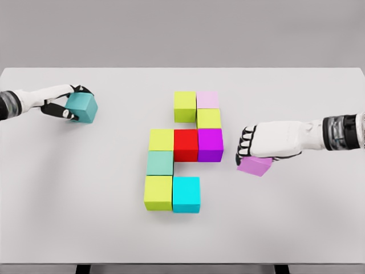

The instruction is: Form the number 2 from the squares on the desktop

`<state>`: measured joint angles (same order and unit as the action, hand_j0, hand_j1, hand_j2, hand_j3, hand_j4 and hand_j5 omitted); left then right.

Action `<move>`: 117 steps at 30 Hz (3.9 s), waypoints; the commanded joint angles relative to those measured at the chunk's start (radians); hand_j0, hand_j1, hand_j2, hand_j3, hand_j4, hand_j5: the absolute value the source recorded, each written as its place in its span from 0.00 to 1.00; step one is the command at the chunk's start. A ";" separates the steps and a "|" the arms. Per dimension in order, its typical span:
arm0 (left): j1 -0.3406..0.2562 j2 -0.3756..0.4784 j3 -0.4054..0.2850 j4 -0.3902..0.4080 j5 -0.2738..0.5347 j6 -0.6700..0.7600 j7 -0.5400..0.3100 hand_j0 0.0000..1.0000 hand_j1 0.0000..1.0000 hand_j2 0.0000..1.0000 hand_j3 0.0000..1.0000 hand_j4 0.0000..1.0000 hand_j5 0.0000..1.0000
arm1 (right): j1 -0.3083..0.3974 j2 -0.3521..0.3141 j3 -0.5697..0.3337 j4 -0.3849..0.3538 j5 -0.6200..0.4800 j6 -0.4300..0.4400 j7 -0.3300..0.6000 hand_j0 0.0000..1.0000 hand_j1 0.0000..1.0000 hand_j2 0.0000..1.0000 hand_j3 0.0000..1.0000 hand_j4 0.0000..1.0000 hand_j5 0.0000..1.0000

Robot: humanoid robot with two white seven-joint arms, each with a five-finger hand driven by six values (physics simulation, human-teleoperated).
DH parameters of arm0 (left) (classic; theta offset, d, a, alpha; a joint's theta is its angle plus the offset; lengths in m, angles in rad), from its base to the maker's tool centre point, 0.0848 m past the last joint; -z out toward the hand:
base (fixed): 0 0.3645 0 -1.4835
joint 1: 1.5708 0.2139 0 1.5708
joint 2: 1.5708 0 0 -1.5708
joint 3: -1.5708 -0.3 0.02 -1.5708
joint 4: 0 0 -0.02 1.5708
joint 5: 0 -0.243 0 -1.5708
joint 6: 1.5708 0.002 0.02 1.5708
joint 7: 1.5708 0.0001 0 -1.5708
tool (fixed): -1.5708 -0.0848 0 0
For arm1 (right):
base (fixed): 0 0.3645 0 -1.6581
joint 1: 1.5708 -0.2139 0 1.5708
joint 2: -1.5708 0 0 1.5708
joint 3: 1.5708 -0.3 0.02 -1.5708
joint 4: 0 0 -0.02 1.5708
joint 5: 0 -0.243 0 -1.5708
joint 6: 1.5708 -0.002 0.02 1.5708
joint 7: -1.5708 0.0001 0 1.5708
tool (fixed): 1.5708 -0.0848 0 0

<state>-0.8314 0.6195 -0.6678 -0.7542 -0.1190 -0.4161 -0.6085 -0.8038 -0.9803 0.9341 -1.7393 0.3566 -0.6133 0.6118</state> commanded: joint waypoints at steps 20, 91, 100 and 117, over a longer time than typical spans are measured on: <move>0.011 -0.095 -0.013 -0.128 0.187 -0.003 -0.002 0.49 0.49 0.49 0.49 0.49 0.49 | -0.089 0.091 0.232 -0.022 -0.002 0.002 -0.001 0.56 0.56 0.56 0.56 0.56 0.56; -0.003 -0.359 0.100 0.032 0.052 0.056 -0.002 0.79 0.79 0.79 0.79 0.79 0.79 | -0.086 -0.072 0.147 -0.013 -0.015 0.002 -0.001 1.00 1.00 1.00 1.00 1.00 1.00; -0.006 -0.371 0.102 0.032 0.045 0.051 -0.002 0.80 0.80 0.80 0.80 0.80 0.80 | -0.049 -0.141 0.115 -0.019 -0.013 0.002 -0.001 1.00 1.00 1.00 1.00 1.00 1.00; -0.011 -0.383 0.102 0.042 0.045 0.043 -0.002 0.89 0.89 0.89 0.89 0.89 0.89 | -0.028 -0.057 0.196 -0.022 -0.010 0.002 -0.001 1.00 1.00 1.00 1.00 1.00 1.00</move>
<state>-0.8422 0.2365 -0.5679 -0.7133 -0.0801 -0.3746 -0.6111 -0.8314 -1.0436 1.1259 -1.7599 0.3510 -0.6129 0.6111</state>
